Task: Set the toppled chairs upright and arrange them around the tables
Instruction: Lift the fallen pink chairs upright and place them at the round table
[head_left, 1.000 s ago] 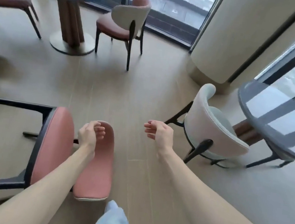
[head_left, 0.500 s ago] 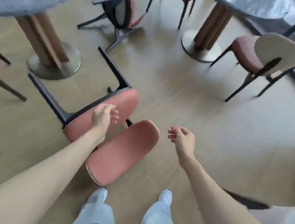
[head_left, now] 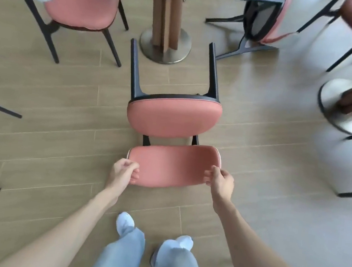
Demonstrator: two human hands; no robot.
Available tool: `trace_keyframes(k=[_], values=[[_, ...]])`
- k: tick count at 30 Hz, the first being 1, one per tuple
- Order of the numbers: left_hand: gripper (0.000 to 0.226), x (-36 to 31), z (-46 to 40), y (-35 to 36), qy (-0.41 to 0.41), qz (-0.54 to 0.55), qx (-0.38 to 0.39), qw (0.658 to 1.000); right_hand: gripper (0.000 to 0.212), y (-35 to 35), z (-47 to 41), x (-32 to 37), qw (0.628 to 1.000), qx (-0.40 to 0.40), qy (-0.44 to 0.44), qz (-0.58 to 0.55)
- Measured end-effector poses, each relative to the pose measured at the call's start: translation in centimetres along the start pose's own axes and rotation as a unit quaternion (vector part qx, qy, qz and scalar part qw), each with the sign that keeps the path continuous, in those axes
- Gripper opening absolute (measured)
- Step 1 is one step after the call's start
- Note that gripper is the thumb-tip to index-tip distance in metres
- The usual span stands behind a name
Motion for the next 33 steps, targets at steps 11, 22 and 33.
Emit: trace_keyframes(k=[11,22,33], values=[[0.007,15.3,-9.1,-0.5,-0.149,0.156,-0.022,0.976,0.022,8.7,-8.1,-16.7,0.981,0.083,0.163,0.057],[0.078,30.9,-35.4,5.5,-0.306,0.205,0.003,0.93,0.08,16.1,-33.9,-33.6,0.958,0.118,0.263,-0.01],[0.071,48.5,-46.4,14.0,-0.207,0.427,-0.085,0.876,0.096,17.6,-47.4,-47.7,0.966,-0.007,0.253,-0.056]])
Point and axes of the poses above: each hand's wrist, its own z-axis away from the middle knuckle, its own y-axis out of the palm, x = y × z, the point moved 2 cm from there along -z, towards the middle knuckle, and after that the axes turned 9 degrees about x, right-handed, at the moved point
